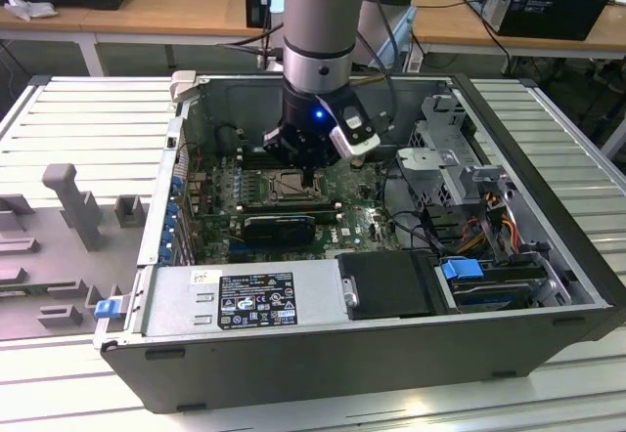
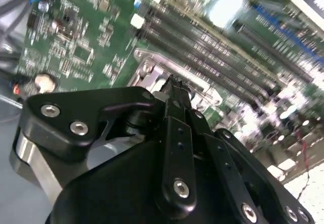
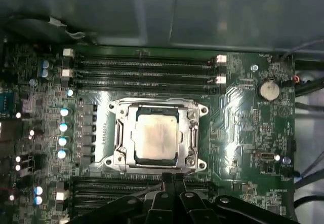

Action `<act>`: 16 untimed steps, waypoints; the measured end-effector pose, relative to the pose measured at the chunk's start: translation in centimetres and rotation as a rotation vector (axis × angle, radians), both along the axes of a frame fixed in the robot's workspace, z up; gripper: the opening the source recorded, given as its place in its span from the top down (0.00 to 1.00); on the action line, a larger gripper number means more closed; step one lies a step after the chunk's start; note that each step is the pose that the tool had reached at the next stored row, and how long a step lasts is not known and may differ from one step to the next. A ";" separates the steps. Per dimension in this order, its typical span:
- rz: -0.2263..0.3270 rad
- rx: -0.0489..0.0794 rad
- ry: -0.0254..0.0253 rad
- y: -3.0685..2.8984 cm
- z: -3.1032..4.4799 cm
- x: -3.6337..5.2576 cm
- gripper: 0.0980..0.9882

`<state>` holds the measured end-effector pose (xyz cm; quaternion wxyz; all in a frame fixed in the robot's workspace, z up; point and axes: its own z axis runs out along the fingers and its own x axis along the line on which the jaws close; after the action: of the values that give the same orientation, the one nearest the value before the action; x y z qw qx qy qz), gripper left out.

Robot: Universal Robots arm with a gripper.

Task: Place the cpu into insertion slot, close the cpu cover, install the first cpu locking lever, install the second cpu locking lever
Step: 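Install the second cpu locking lever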

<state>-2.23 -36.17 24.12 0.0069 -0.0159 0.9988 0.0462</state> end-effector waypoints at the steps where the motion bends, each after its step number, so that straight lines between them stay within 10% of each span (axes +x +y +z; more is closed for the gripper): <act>1: 0.000 0.018 0.0001 -0.05 0.00 -0.07 0.99; 8: 0.000 0.026 0.0000 -1.93 -0.07 -1.83 0.99; 16: 0.001 0.028 0.0004 -1.97 -2.15 -3.04 0.99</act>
<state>-5.27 -38.14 21.97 0.0069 -0.0164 0.9980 0.0601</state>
